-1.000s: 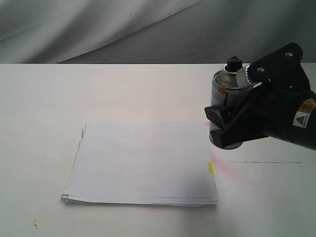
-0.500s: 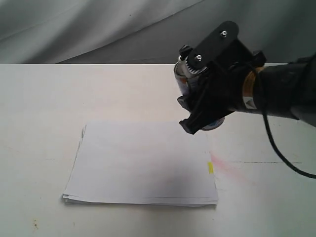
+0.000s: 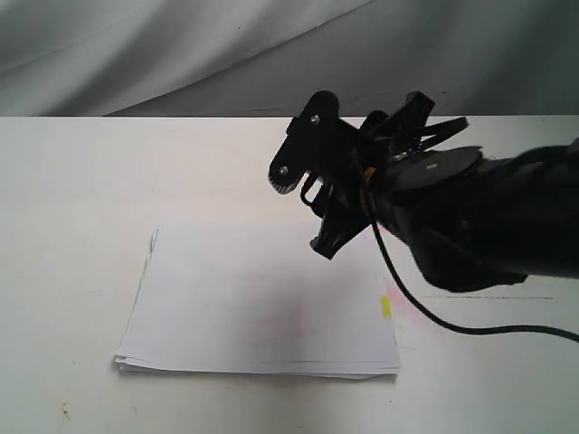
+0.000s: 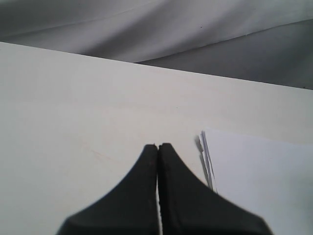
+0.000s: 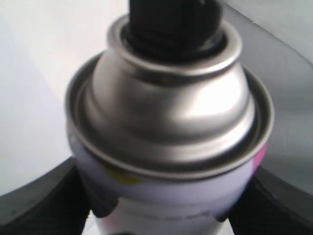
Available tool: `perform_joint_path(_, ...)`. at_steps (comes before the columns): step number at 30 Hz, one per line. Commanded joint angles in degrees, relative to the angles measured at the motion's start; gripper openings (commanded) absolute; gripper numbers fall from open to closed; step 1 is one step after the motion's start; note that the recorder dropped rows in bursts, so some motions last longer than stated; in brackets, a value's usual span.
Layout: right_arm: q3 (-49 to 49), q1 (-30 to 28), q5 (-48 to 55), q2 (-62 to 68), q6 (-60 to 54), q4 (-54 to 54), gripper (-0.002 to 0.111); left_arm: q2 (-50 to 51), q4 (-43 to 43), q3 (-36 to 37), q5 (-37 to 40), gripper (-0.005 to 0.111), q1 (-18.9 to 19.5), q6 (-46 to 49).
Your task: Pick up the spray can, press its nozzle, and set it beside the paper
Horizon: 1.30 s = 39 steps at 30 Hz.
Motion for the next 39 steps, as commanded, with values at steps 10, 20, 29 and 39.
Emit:
perform_joint_path(10,-0.7,7.3,18.0,10.5,1.7,-9.5,0.0,-0.2,-0.4,0.3,-0.1,0.0,-0.3,0.0)
perform_joint_path(20,-0.7,10.7,21.1,11.3,1.9,-9.5,0.0,-0.2,-0.4,0.3,-0.1,0.0,-0.3,0.0)
perform_joint_path(29,-0.7,10.7,21.1,11.3,1.9,-9.5,0.0,-0.2,-0.4,0.3,-0.1,0.0,-0.3,0.0)
perform_joint_path(39,-0.7,10.7,21.1,11.3,1.9,-9.5,0.0,-0.2,-0.4,0.3,-0.1,0.0,-0.3,0.0)
